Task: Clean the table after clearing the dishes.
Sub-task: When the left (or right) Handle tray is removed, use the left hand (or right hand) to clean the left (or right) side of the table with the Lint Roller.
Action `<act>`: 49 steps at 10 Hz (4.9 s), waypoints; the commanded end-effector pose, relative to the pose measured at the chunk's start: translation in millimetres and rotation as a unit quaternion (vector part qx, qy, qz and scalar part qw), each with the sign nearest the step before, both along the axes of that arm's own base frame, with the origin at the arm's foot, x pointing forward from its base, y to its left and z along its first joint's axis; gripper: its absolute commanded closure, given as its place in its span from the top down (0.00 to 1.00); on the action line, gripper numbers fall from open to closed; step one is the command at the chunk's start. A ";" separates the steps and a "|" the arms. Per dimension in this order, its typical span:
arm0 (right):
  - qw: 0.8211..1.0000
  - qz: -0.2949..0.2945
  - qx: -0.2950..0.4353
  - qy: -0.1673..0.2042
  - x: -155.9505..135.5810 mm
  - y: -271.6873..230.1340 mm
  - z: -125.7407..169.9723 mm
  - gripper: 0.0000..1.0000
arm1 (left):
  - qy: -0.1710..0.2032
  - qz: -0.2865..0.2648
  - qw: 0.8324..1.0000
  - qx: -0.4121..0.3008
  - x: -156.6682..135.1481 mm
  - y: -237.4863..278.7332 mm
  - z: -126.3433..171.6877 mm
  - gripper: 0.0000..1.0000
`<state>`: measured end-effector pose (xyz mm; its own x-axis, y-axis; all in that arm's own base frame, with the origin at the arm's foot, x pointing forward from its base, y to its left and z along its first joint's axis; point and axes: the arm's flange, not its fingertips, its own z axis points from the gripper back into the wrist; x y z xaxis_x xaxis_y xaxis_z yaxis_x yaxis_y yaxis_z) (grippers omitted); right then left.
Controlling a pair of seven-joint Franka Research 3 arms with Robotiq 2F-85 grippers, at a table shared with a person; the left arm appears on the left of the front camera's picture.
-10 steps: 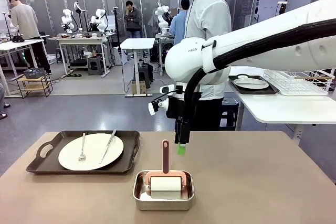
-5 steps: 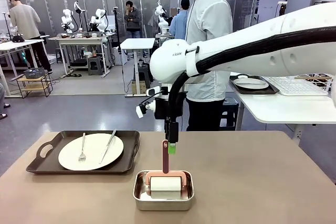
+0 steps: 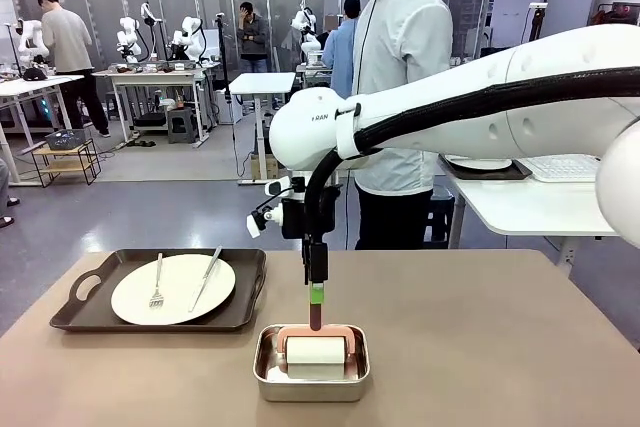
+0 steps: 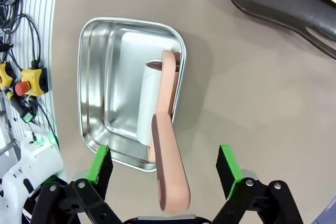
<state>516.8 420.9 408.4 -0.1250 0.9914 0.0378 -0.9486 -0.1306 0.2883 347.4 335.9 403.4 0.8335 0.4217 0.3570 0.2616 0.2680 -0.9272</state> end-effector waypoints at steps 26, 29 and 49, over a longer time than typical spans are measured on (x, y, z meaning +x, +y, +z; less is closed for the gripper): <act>0.833 -0.538 0.133 -0.005 -40.5 -268.9 88.9 0.00 | -0.004 -0.001 1.000 -0.002 -2.2 1.9 2.1 1.00; 0.833 -0.538 0.133 -0.005 -40.5 -268.9 88.9 0.00 | -0.004 -0.001 1.000 -0.002 -2.2 1.9 2.1 1.00; 0.651 -0.709 0.199 0.185 36.8 -365.2 -108.6 0.21 | -0.004 -0.001 1.000 -0.002 -2.2 1.9 2.1 1.00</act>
<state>552.6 71.5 310.6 0.9985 -0.0187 0.0522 -0.0295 0.6179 0.7857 347.4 336.0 403.4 0.8335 0.4216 0.3570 0.2615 0.2682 -0.9272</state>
